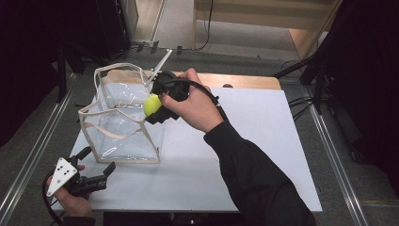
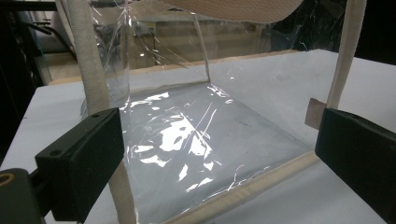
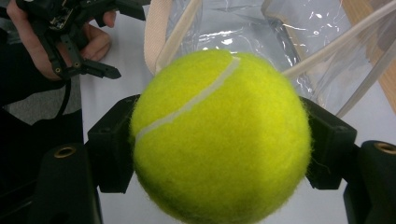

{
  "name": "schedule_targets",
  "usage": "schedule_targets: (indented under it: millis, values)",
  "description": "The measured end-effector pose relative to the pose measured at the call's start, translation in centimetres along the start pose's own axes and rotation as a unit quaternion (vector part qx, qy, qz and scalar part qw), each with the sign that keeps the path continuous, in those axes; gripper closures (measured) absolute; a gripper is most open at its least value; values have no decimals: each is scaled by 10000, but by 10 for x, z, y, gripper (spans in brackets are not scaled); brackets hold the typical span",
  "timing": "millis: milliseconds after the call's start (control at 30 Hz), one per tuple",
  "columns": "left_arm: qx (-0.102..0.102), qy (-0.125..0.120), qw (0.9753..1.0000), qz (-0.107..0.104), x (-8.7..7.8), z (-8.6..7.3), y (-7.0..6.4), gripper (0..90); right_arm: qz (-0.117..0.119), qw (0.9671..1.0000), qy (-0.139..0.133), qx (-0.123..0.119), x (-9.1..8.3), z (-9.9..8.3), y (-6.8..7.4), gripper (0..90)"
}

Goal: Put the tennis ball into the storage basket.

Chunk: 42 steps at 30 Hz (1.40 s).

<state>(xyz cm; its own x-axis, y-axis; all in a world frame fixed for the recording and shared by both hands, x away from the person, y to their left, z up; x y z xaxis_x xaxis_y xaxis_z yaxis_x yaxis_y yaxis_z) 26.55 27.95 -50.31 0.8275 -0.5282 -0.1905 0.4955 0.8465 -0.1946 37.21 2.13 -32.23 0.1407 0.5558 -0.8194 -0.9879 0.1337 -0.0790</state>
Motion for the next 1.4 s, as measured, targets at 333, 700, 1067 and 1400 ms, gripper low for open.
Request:
schedule_targets:
  millis: [333, 700, 1067, 1400]
  values:
    - [0, -4, 10000, -3, 0, 0, 0, 13, -25, 9999, -80, 59, -2, 10, -6, 238]
    - [-1, 29, 10000, 0, 0, 0, 0, 13, -74, 9999, -140, 11, 6, 24, -11, 238]
    - [-30, 33, 10000, 6, 1, 0, 0, 13, -89, 9998, -183, 79, 18, 38, -17, 238]
    - [-45, 43, 10000, -5, 0, 0, 0, 13, -66, 9999, -89, 53, 40, 41, -20, 238]
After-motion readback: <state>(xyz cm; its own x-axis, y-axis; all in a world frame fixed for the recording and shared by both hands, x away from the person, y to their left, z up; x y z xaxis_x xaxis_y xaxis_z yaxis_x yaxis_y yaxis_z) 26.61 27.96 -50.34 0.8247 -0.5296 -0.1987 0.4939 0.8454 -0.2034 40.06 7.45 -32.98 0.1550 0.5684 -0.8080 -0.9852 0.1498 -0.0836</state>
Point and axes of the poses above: each handheld gripper's, and its own axes: x roughly forward along the jaws, z roughly out of its top, y roughly to its left, the point moved 5 cm from there along x, roughly forward along the jaws, and after that the axes turned 12 degrees about -x, right-handed, at the moved point
